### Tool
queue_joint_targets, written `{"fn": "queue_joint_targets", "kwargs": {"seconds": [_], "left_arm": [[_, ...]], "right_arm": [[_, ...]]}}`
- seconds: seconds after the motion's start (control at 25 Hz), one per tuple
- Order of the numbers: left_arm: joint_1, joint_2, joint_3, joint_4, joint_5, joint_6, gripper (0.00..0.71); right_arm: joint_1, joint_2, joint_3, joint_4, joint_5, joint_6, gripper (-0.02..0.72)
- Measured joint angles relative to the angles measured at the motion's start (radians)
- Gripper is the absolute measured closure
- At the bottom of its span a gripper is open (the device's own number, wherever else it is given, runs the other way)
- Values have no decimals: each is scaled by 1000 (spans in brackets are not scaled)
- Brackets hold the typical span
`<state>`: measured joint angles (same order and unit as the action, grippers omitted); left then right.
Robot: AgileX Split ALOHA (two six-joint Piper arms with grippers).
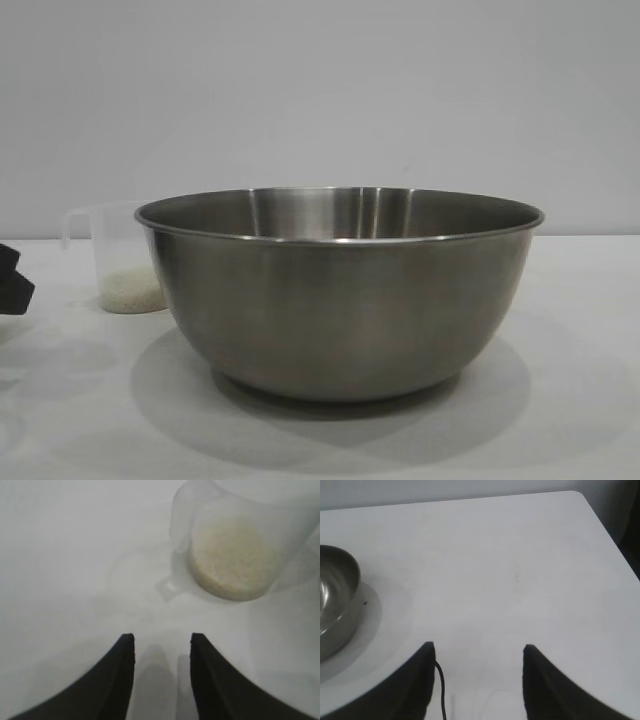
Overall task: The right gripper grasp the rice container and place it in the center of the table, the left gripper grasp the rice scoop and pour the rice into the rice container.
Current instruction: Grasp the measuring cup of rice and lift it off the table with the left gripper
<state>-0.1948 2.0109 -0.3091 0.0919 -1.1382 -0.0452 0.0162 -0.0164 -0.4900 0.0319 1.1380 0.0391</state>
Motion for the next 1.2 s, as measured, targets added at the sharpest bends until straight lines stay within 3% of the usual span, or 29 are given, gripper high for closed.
{"fn": "queue_joint_targets", "kwargs": {"seconds": [1.2], "left_arm": [[0,86,-203,4,-6,-4,490]], "right_arm": [[0,0,0,0,0,0,370]]}}
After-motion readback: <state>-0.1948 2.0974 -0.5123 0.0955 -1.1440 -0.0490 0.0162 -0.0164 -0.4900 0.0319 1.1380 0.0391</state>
